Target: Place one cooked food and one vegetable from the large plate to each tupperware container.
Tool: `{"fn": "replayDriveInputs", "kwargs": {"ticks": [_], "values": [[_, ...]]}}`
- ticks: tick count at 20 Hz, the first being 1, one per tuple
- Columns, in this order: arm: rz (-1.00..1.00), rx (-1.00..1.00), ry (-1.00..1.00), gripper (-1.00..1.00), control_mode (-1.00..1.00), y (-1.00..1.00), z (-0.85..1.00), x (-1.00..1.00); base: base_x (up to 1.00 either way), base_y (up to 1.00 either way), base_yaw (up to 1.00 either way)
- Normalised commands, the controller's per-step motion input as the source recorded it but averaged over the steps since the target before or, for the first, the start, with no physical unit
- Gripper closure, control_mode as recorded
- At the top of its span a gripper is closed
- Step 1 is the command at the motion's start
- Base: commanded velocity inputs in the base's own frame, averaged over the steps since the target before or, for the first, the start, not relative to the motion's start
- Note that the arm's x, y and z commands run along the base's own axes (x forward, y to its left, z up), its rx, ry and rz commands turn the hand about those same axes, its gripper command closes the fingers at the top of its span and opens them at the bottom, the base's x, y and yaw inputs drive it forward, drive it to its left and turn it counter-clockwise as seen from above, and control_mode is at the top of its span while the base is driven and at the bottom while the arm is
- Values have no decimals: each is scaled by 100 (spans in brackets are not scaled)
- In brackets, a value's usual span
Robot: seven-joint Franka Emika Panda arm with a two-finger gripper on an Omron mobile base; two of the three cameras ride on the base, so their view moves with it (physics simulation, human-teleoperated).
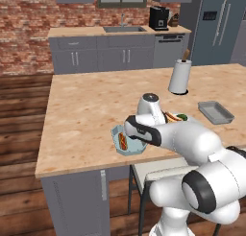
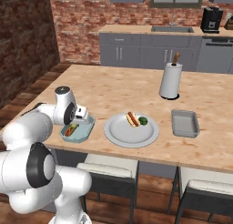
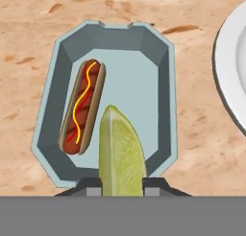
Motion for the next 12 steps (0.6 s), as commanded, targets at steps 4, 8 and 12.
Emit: {"fn": "replayDriveInputs", "kwargs": {"ticks": [4, 8, 12], "values": [[-2, 0, -4, 100, -100, 0, -10, 0, 0, 0, 0], [-1, 0, 0, 100, -100, -1, -25, 1, 0, 0, 0], [-1, 0, -2, 100, -100, 0, -36, 8, 0, 0, 0]]}}
